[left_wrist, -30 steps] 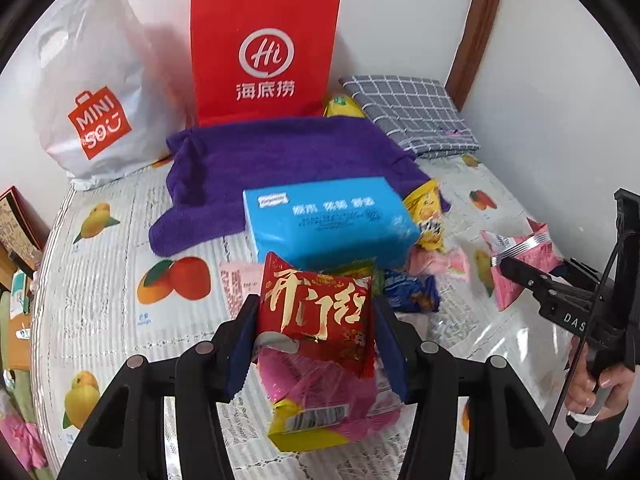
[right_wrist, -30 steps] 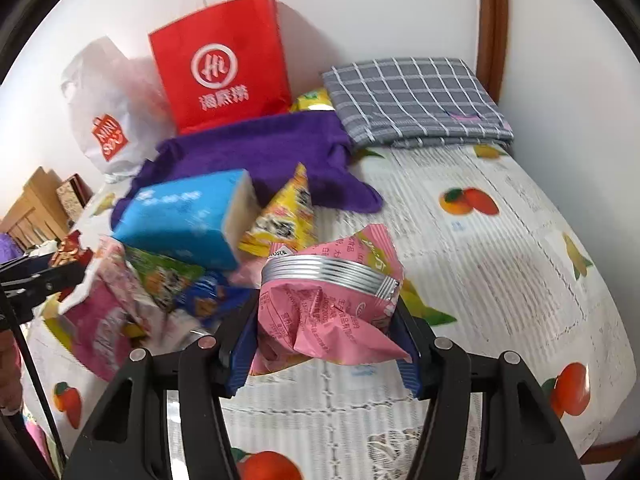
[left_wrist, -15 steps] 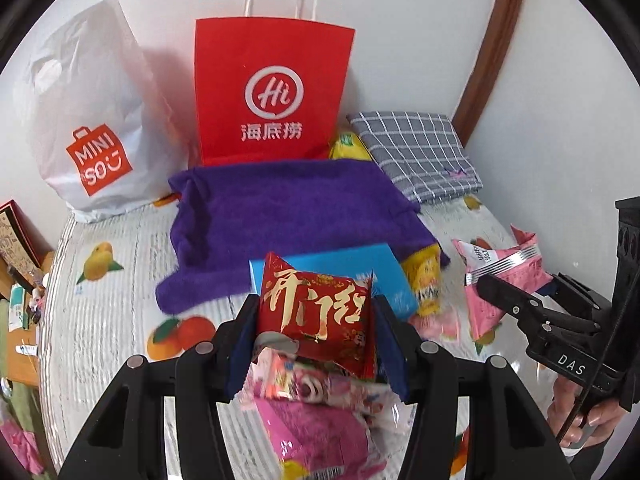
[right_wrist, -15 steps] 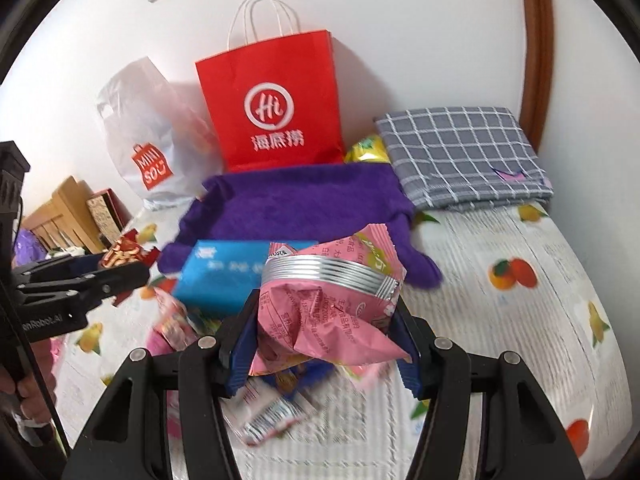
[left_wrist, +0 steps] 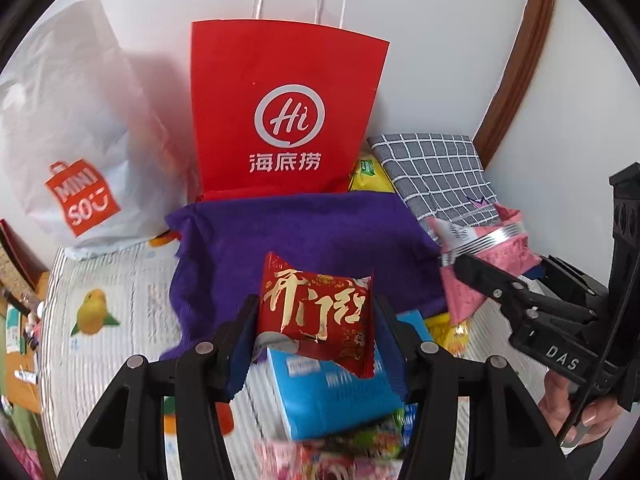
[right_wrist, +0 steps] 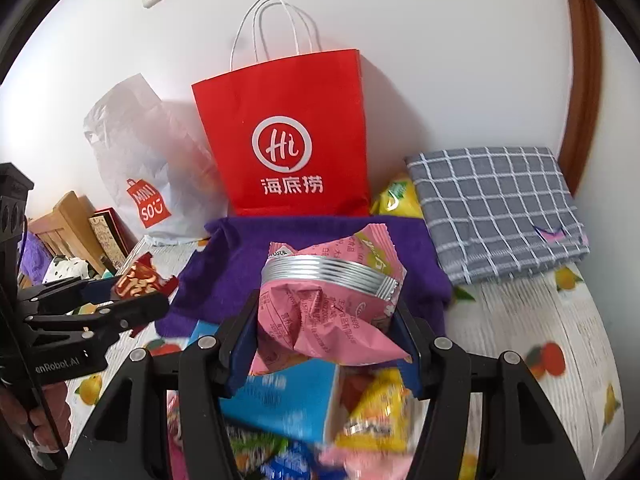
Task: Organize snacks
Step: 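Carry both candies onto the purple towel and open both tools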
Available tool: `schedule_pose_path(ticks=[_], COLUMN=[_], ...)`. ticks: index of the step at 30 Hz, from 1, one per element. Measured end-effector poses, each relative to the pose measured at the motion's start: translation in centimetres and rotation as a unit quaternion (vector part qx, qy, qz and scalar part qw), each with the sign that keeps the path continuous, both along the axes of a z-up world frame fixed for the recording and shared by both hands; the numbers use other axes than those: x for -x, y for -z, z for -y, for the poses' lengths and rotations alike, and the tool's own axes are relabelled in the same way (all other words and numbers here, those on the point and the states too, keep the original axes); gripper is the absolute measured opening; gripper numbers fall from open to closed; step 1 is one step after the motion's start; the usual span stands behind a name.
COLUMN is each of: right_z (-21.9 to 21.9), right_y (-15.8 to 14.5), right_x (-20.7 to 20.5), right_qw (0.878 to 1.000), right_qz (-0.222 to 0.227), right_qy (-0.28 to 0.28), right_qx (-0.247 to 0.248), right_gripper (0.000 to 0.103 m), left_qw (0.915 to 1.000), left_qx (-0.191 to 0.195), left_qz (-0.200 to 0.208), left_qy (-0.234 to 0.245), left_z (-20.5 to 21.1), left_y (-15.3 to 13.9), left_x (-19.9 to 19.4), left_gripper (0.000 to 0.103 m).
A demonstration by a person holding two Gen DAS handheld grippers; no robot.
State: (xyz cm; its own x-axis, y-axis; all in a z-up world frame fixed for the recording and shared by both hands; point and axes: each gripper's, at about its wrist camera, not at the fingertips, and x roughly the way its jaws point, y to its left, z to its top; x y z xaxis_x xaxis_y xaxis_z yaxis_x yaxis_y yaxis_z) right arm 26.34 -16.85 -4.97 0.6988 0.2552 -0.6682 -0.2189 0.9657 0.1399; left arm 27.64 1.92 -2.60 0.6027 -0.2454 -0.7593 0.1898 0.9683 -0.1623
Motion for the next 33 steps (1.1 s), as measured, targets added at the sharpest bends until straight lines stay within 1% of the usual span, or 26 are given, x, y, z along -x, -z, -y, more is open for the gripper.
schedule_pose_path(ticks=[2, 6, 11, 15, 19, 22, 25, 27, 30, 33], right_z=[-0.4, -0.8, 0.1, 0.7, 1.0, 1.2, 1.4, 1.7, 2.2, 2.2], right_y=[0.3, 1.3, 3.2, 5.4, 7.5, 8.5, 9.4, 9.6, 9.7, 10.2], right_x=[-1.4, -4.3, -8.2, -11.4, -14.0, -15.1, -15.9, -16.1, -16.3, -16.7], right_qw=[1.0, 1.0, 0.999, 0.998, 0.996, 0.995, 0.993, 0.992, 0.992, 0.991], right_qz=[-0.002, -0.012, -0.028, -0.054, -0.079, -0.089, -0.109, -0.113, -0.113, -0.116], right_qy=[-0.009, -0.019, -0.022, -0.018, -0.022, -0.023, -0.023, -0.025, -0.022, -0.02], right_qx=[0.002, 0.004, 0.004, 0.026, 0.035, 0.044, 0.044, 0.043, 0.052, 0.059], right_gripper=[0.059, 0.059, 0.059, 0.059, 0.059, 0.059, 0.059, 0.059, 0.059, 0.059], left_qw=[1.0, 0.9999, 0.9993, 0.9984, 0.997, 0.9961, 0.9948, 0.9942, 0.9931, 0.9925], left_qx=[-0.002, -0.001, -0.023, -0.029, -0.038, -0.038, -0.04, -0.043, -0.047, -0.04], left_qz=[0.0, -0.014, -0.024, -0.037, -0.053, -0.064, -0.077, -0.084, -0.094, -0.105], left_qy=[-0.001, -0.006, -0.017, -0.031, -0.042, -0.048, -0.053, -0.053, -0.051, -0.049], left_z=[0.0, -0.3, -0.7, -1.7, -2.6, -3.1, -3.2, -3.0, -2.7, -2.6], left_y=[0.3, 1.7, 3.6, 5.5, 7.2, 8.4, 9.7, 10.4, 11.2, 11.6], left_x=[-1.0, -3.9, -7.4, -10.0, -11.9, -13.0, -14.1, -14.7, -15.2, -15.5], left_gripper=[0.053, 0.053, 0.053, 0.053, 0.053, 0.053, 0.053, 0.053, 0.053, 0.053])
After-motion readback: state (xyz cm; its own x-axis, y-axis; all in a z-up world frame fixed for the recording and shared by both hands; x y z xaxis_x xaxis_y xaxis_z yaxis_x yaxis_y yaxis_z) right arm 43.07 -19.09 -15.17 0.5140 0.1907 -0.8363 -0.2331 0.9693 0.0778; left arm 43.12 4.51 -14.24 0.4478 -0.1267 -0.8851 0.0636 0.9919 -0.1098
